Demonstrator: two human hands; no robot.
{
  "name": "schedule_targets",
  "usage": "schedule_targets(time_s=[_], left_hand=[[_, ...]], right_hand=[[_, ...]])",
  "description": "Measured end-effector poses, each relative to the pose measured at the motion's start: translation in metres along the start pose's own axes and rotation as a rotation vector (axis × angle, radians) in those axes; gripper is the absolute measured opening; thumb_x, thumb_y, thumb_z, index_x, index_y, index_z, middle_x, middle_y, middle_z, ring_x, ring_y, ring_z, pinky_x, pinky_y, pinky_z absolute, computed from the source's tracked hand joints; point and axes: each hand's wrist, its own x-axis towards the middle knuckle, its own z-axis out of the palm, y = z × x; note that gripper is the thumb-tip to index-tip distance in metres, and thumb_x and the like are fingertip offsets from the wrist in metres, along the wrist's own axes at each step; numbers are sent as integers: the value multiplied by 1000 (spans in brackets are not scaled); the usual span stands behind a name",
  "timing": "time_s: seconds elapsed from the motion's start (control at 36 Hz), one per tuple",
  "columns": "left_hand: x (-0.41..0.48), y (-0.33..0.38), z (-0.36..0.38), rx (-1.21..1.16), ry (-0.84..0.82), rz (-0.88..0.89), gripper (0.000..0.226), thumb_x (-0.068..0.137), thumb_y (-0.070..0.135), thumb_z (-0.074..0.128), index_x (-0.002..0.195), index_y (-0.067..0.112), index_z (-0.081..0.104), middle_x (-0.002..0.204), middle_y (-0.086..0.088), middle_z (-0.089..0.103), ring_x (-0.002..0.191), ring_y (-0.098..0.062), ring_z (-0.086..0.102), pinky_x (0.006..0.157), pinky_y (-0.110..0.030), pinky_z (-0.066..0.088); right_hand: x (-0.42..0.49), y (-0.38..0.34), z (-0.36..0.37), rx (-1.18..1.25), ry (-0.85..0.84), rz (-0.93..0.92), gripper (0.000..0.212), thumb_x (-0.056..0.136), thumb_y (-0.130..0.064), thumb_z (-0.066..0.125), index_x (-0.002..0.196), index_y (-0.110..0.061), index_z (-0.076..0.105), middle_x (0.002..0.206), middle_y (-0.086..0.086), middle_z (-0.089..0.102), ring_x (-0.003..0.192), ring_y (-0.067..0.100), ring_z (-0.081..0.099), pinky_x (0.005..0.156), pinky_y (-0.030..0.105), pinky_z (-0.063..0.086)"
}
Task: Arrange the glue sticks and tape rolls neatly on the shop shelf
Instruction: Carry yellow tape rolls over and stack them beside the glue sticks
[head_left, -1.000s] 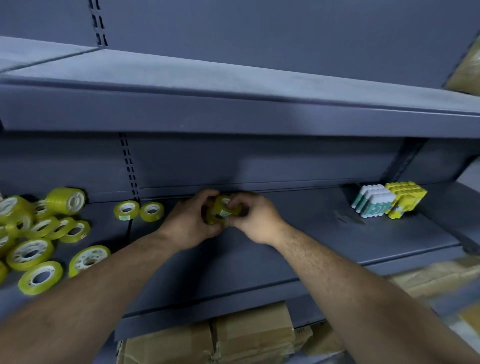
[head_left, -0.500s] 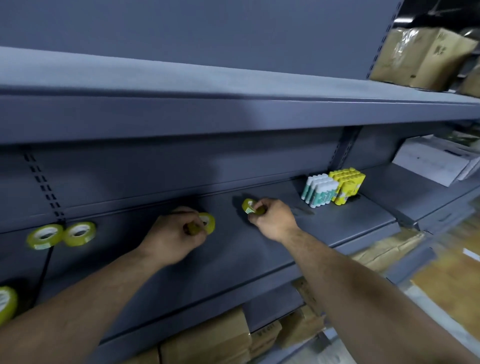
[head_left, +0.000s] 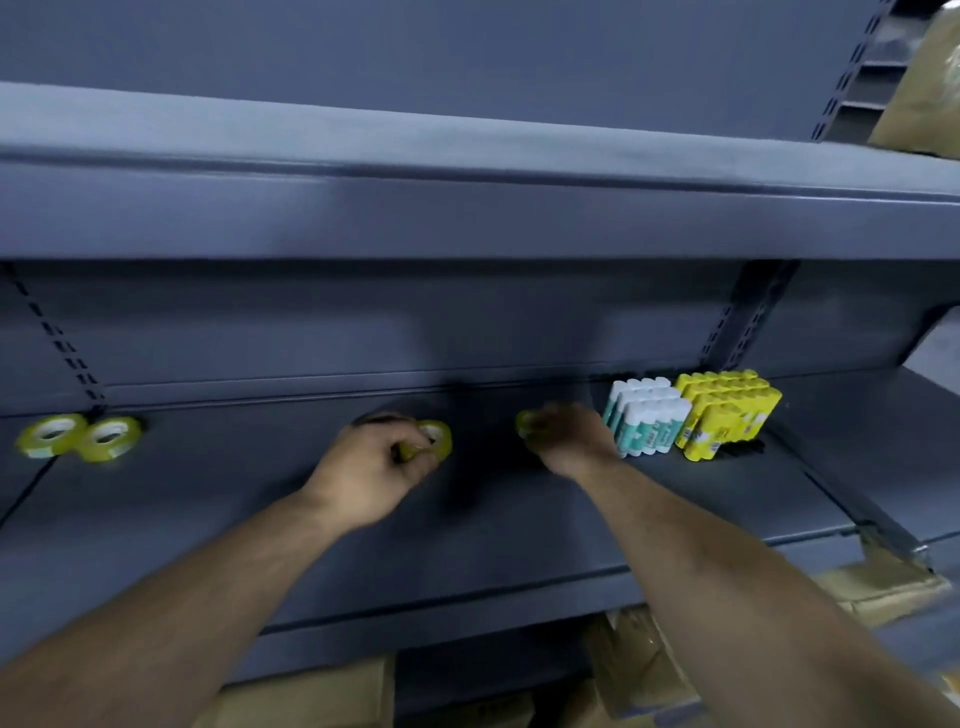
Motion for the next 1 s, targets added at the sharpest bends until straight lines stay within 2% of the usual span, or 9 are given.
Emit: schedule_targets(time_s=[0.14,0.25,0.42,0.5,0.56,0.61,0.75,0.89,1.0], left_hand=[[8,12,19,1,9,-15,13,79,23,83,90,18,76,101,7,70,92,-11,65,88,-24,49],[16,22,28,6,-4,1,15,78,21,84,91,17,76,100,8,67,92,-11,64,87,-22,48],[32,36,45,11,-35,14,17,79,22,83,93,16,77,104,7,68,94,-13,65,90,-24,48],[42,47,56,13,-46,37,16,79,21,83,92,15,77,106,3,70,95,-15,65,87,-18,46],[50,54,64,37,-58,62,15,80,22,82,92,15,77,108,1,70,99,-18,65,84,-13,40],[57,62,73,64,-55,71,18,83,23,79,98,15,77,117,-1,68,107,-19,62,85,-10,34],[74,72,94,147,-91,82,22,88,23,70,105,10,75,124,-3,64,110,-22,60,93,-24,39],[81,65,105,217,-107,76,15,84,27,70,91,14,73,102,-1,67,93,-22,63,77,-30,46],[81,59,108,248,-132,77,17,84,30,70,92,16,72,101,-1,67,94,-23,62,76,-31,46]], right_hand=[[6,10,2,47,-54,-25,32,87,-44,49,78,-17,65,76,1,67,79,25,66,60,28,46],[8,17,3,159,-49,-25,28,81,-44,67,100,-25,58,86,-3,66,83,22,65,62,29,48],[2,23,-2,334,-89,-12,78,74,-51,77,140,-29,41,115,-1,68,88,17,64,70,27,53],[-3,28,-5,241,-58,-32,53,70,-43,76,116,-25,56,100,-4,68,84,18,66,55,24,46],[-7,34,-6,119,-39,-64,31,70,-40,68,94,-22,61,84,-6,64,83,22,68,52,25,44],[-14,40,-9,78,-63,-66,20,76,-35,68,88,-20,61,84,-3,61,85,24,67,53,24,39],[-30,52,-16,-17,-80,-71,30,84,-31,69,106,-11,69,104,6,67,95,24,63,67,27,47],[-38,56,-16,-6,-73,-74,33,85,-30,70,113,-12,68,111,5,67,100,24,63,79,30,54],[-41,56,-18,-13,-70,-97,33,85,-31,69,114,-14,67,111,3,67,99,23,63,79,29,54]])
